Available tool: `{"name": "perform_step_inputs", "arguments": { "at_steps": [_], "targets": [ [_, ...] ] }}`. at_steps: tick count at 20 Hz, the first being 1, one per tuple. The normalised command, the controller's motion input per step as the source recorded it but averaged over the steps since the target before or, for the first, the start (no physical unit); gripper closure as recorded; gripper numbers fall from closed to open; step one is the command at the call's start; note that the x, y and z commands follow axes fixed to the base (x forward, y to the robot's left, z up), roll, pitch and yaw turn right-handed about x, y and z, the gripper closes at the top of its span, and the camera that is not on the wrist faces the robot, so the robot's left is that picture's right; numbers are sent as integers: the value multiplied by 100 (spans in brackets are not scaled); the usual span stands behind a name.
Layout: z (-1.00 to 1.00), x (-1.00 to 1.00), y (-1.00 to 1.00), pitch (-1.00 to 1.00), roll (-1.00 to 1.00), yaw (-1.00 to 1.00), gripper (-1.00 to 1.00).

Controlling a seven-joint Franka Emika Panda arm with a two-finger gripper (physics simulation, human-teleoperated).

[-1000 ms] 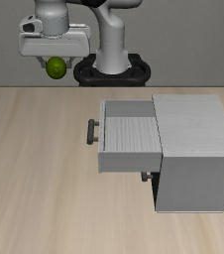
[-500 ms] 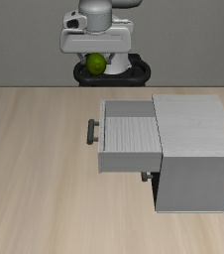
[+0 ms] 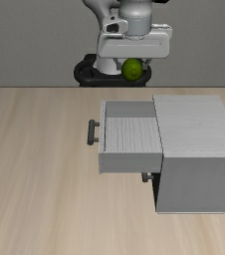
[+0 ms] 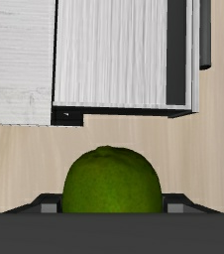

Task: Pick up the lime and place it in the top layer of the cabinet

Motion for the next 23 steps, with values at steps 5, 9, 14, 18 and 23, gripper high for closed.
{"name": "perform_step_inputs", "arguments": {
  "at_steps": [5, 9, 14, 18, 23],
  "targets": [
    [0, 100, 0, 0, 0, 0, 100],
    [0, 100, 0, 0, 0, 0, 100],
    [0, 20, 0, 0, 0, 0, -100],
    [0, 0, 0, 0, 0, 0, -100],
    [0, 0, 0, 0, 0, 0, -100]
  ]
}}
